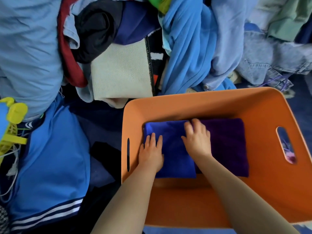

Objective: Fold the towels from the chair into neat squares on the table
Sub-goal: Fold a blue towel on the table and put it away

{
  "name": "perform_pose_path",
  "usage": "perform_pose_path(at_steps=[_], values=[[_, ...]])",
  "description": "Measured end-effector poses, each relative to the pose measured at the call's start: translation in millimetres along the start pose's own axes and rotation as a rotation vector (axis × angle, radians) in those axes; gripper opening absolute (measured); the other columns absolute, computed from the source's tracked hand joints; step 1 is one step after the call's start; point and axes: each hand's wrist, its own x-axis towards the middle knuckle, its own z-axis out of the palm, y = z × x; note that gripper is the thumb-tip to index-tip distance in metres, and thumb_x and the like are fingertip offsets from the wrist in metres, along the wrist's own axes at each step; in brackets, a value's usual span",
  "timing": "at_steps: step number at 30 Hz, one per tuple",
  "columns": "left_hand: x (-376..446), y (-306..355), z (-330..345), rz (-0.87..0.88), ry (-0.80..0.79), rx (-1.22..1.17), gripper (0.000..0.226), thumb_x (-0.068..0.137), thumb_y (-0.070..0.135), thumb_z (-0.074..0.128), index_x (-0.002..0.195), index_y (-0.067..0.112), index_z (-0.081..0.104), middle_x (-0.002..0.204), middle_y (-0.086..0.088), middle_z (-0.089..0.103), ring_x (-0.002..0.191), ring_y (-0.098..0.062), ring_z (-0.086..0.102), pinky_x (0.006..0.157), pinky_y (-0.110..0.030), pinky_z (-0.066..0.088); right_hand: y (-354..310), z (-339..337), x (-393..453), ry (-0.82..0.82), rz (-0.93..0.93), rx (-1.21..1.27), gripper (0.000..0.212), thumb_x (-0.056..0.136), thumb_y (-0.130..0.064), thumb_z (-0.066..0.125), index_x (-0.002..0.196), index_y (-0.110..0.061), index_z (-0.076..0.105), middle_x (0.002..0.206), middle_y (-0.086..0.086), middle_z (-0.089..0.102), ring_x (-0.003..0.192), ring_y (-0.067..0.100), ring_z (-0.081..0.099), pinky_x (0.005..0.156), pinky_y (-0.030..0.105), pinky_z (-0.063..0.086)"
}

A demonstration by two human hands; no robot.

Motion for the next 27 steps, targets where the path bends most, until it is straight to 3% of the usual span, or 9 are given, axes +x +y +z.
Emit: perform_pose_path(at_steps=[2,4,5,7,10,13,17,23,27], values=[[-2.3,1.9,-2.9,-0.011,-0.024,0.036,0.066,0.098,0.024,0.036,0.149,0.018,-0.006,0.157,-0.010,-0.012,0.146,-0.027,-0.006,0.119,-0.040,0.009,4.6,-7.4,-3.3,-0.085,-0.269,-0.248,0.011,0.066,-0.014,0.068,0.077,-0.012,0.071,0.097,0.011,0.068,0.099,0.028,0.052,0.077,0.037,0.048],[-10.0,6.8,-8.2,-0.021,-0.029,0.078,0.068,0.097,0.021,0.039,0.149,0.018,-0.004,0.157,-0.012,-0.011,0.146,-0.028,-0.005,0.118,-0.040,0.010,8.5,-14.2,-8.2,-0.397,-0.280,-0.314,0.032,0.088,-0.025,0.056,0.115,-0.009,0.061,0.136,0.015,0.048,0.134,0.024,0.035,0.108,0.041,0.031],[-15.3,9.1,-11.5,-0.021,-0.028,0.099,0.069,0.096,0.020,0.041,0.149,0.018,-0.002,0.157,-0.012,-0.010,0.146,-0.028,-0.006,0.118,-0.040,0.010,13.4,-17.4,-11.1,-0.519,-0.239,-0.319,0.042,0.096,-0.028,0.042,0.134,-0.010,0.042,0.152,0.009,0.026,0.144,0.021,0.015,0.116,0.044,0.015],[-30.5,14.4,-18.3,-0.024,-0.038,0.135,0.069,0.095,0.021,0.045,0.149,0.017,0.002,0.157,-0.012,-0.010,0.146,-0.028,-0.007,0.118,-0.041,0.010,14.1,-33.1,-17.1,-0.610,-0.206,-0.288,0.048,0.100,-0.028,0.029,0.145,-0.015,0.019,0.158,0.001,0.002,0.145,0.019,-0.006,0.117,0.046,0.000],[-58.7,20.8,-37.1,-0.005,0.004,0.174,0.059,0.095,0.021,0.042,0.147,0.014,0.015,0.157,-0.011,-0.004,0.146,-0.027,-0.003,0.118,-0.043,0.012,5.1,-66.6,-32.7,-0.536,-0.218,-0.213,0.050,0.099,-0.027,0.031,0.146,-0.016,0.016,0.158,0.001,-0.001,0.145,0.019,-0.007,0.118,0.043,0.000],[-92.4,31.5,-62.6,0.019,0.099,0.198,0.048,0.095,0.018,0.039,0.141,0.013,0.028,0.157,-0.011,0.005,0.146,-0.027,0.002,0.116,-0.044,0.016,-4.3,-105.9,-55.5,-0.467,-0.236,-0.127,0.049,0.096,-0.031,0.040,0.140,-0.013,0.029,0.157,0.003,0.002,0.145,0.020,-0.007,0.118,0.041,0.001],[-150.1,55.2,-107.6,0.027,0.163,0.239,0.047,0.095,0.017,0.040,0.140,0.013,0.030,0.157,-0.010,0.006,0.145,-0.032,0.002,0.113,-0.043,0.019,-14.6,-166.6,-90.3,-0.356,-0.265,-0.066,0.052,0.094,-0.034,0.045,0.138,-0.012,0.032,0.157,0.005,0.005,0.146,0.022,-0.005,0.118,0.038,0.003],[-240.6,103.3,-165.2,0.102,0.406,0.289,0.035,0.091,0.015,0.048,0.126,0.009,0.048,0.139,-0.010,0.037,0.135,-0.028,0.026,0.105,-0.039,0.031,-7.3,-281.4,-136.2,-0.057,-0.333,-0.037,0.050,0.092,-0.029,0.050,0.135,-0.006,0.041,0.152,0.009,0.025,0.144,0.023,0.015,0.115,0.033,0.016],[-309.1,143.4,-190.3,0.160,0.594,0.278,0.037,0.089,0.017,0.050,0.126,0.010,0.049,0.133,-0.009,0.043,0.131,-0.026,0.032,0.103,-0.040,0.032,1.9,-357.1,-182.9,0.089,-0.317,-0.068,0.050,0.090,-0.026,0.051,0.136,-0.008,0.039,0.150,0.010,0.029,0.141,0.023,0.023,0.111,0.036,0.022]])
